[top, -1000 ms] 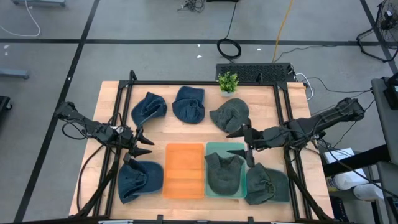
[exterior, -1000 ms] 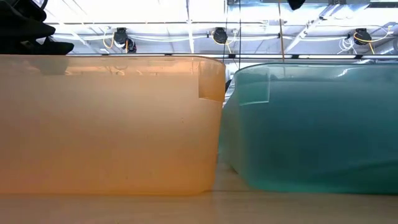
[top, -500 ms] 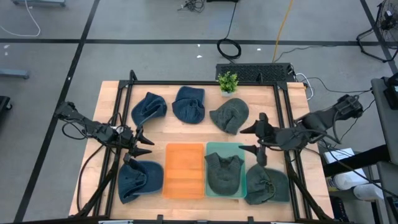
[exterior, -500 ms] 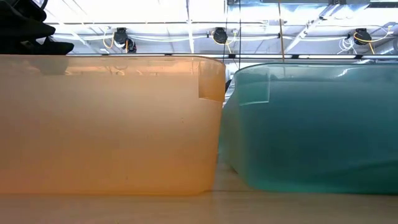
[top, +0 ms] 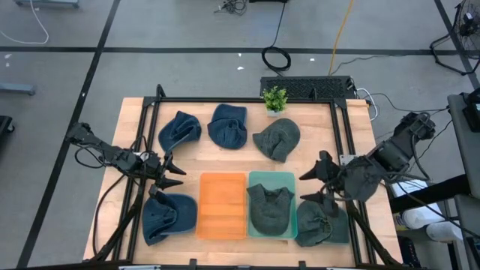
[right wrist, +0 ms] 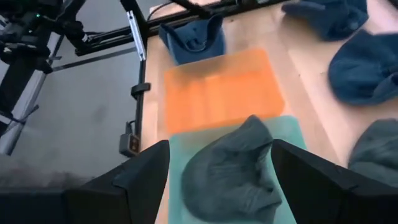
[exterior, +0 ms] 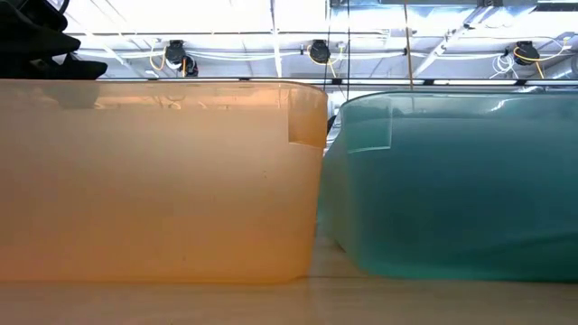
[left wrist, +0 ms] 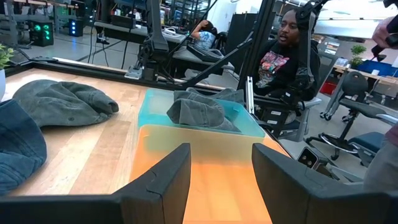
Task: Pick & Place hat
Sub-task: Put the bottom black cap into the green bin
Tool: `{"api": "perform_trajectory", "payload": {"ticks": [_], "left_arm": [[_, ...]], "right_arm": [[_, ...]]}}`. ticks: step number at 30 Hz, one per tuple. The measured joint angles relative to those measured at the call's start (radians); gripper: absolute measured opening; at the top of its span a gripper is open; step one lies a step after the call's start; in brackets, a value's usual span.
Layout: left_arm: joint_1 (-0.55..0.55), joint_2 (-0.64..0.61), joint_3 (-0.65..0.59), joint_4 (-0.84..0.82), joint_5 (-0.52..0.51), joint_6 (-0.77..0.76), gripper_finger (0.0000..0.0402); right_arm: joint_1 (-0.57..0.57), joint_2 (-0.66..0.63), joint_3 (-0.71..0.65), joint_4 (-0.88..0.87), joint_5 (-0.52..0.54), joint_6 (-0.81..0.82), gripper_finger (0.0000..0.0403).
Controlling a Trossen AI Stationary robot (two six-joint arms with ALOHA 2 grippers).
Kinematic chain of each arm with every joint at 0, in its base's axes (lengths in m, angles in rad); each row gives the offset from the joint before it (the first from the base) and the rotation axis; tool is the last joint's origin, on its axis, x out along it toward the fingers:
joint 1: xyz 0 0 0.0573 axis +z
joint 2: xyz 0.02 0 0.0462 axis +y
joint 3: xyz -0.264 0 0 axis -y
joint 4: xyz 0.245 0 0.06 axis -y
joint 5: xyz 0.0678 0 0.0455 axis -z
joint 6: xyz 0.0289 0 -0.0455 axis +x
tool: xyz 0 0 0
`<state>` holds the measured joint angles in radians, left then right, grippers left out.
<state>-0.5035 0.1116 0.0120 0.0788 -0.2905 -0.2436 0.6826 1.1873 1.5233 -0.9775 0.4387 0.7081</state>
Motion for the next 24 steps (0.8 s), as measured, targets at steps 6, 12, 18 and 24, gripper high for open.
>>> {"api": "perform_trajectory", "payload": {"ticks": [6, 12, 18, 24], "left_arm": [[0.000, 0.000, 0.000, 0.000, 0.000, 0.000, 0.0179], [0.000, 0.000, 0.000, 0.000, 0.000, 0.000, 0.0179], [0.000, 0.000, 0.000, 0.000, 0.000, 0.000, 0.0179], [0.000, 0.000, 0.000, 0.000, 0.000, 0.000, 0.0179]], "right_arm": [[0.060, 0.053, 0.111, -0.114, -0.002, 0.077, 0.0268], [0.116, 0.126, 0.251, -0.197, -0.049, 0.098, 0.0268], [0.157, 0.217, 0.408, -0.315, -0.145, 0.158, 0.0267], [0.187, 0.279, 0.530, -0.401, -0.312, 0.201, 0.0267]]}}
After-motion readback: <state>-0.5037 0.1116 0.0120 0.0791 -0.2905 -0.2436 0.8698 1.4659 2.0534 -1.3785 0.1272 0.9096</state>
